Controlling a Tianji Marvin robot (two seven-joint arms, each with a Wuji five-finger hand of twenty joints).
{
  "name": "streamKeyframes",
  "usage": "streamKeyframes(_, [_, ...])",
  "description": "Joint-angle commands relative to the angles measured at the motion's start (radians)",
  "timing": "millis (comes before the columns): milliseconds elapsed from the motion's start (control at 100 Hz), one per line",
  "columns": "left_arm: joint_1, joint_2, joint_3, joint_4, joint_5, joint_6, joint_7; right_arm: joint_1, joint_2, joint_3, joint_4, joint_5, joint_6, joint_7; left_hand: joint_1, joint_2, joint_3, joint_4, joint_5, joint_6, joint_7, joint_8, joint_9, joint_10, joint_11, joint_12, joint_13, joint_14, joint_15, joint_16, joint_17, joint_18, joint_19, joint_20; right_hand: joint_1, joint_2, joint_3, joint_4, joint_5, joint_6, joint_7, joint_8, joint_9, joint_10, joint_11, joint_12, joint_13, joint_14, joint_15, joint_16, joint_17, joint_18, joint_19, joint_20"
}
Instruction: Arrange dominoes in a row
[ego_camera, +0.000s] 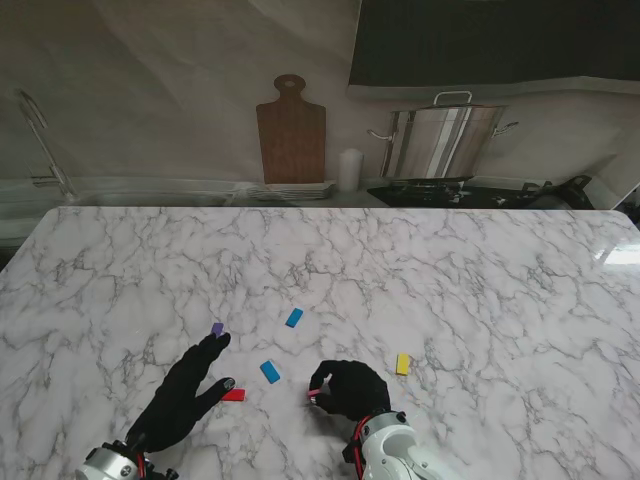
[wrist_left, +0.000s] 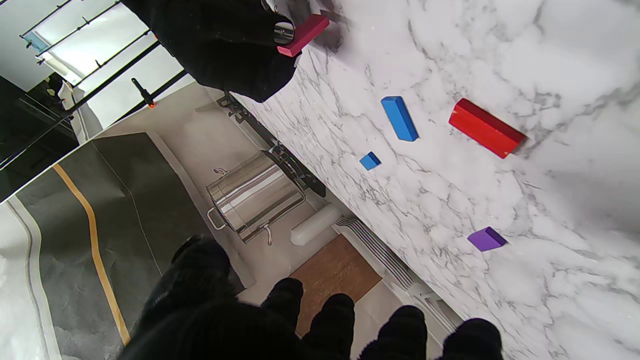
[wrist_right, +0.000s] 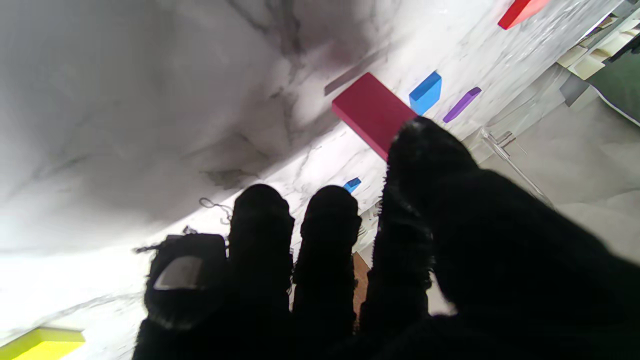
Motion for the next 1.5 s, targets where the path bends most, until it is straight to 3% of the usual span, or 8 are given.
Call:
streamKeyframes(0, [0.005, -0.002, 0.001, -0.002, 0.000, -0.004, -0.011, -0.006, -0.006, -0.002, 0.001, 0.009, 0.006, 0.001, 0.028, 0.025, -0.010, 0.022, -0.026, -0.001, -0.018, -0.018, -0.028, -0.021, -0.005, 0.008, -0.021, -0.025, -0.005, -0.007, 0.001, -0.021, 0.003, 0.011, -0.026, 0.010, -0.001, -0.011, 0.067, -0.064, 0.083, 0.028, -0.007, -0.023, 0.029, 0.004, -0.018, 0.009, 0.010, 0.006, 0.006, -0.051, 0.126, 0.021])
streamKeyframes(530, [0.008, -0.002, -0.004, -0.002, -0.001, -0.012, -0.008, -0.033, -0.016, -0.017, -0.021, 0.020, 0.022, -0.028, 0.027, 0.026, -0.010, 0.022, -0.026, -0.002, -0.018, -0.019, -0.028, -0.022, -0.005, 0.008, -0.022, -0.026, -0.005, -0.007, 0.001, -0.021, 0.003, 0.011, -0.028, 0.005, 0.001, -0.010, 0.062, -0.041, 0.083, 0.027, -0.005, -0.025, 0.028, 0.001, -0.017, 0.007, 0.007, 0.007, 0.001, -0.049, 0.120, 0.032])
streamKeyframes(920, [0.009, -0.003, -0.004, -0.002, -0.002, -0.013, -0.005, -0.051, -0.052, -0.042, 0.016, 0.048, 0.022, -0.132, 0.028, 0.025, -0.010, 0.022, -0.026, -0.002, -0.018, -0.021, -0.028, -0.021, -0.005, 0.006, -0.022, -0.026, -0.005, -0.008, 0.001, -0.021, 0.002, 0.010, -0.034, -0.006, 0.011, -0.014, 0.072, -0.030, 0.084, 0.018, 0.004, -0.029, 0.021, -0.006, -0.016, 0.007, 0.006, 0.008, -0.001, -0.048, 0.117, 0.038])
streamKeyframes(1490, [0.012, -0.003, -0.004, -0.006, 0.000, -0.009, -0.007, -0.051, -0.056, -0.044, 0.038, 0.035, 0.039, -0.153, 0.027, 0.025, -0.010, 0.022, -0.026, -0.001, -0.018, -0.023, -0.028, -0.022, -0.005, 0.005, -0.022, -0.026, -0.005, -0.008, 0.001, -0.021, 0.002, 0.010, -0.048, -0.014, 0.014, -0.016, 0.034, -0.018, 0.085, 0.021, -0.023, -0.030, 0.029, -0.001, -0.027, 0.002, 0.001, 0.005, -0.005, -0.042, 0.114, 0.045])
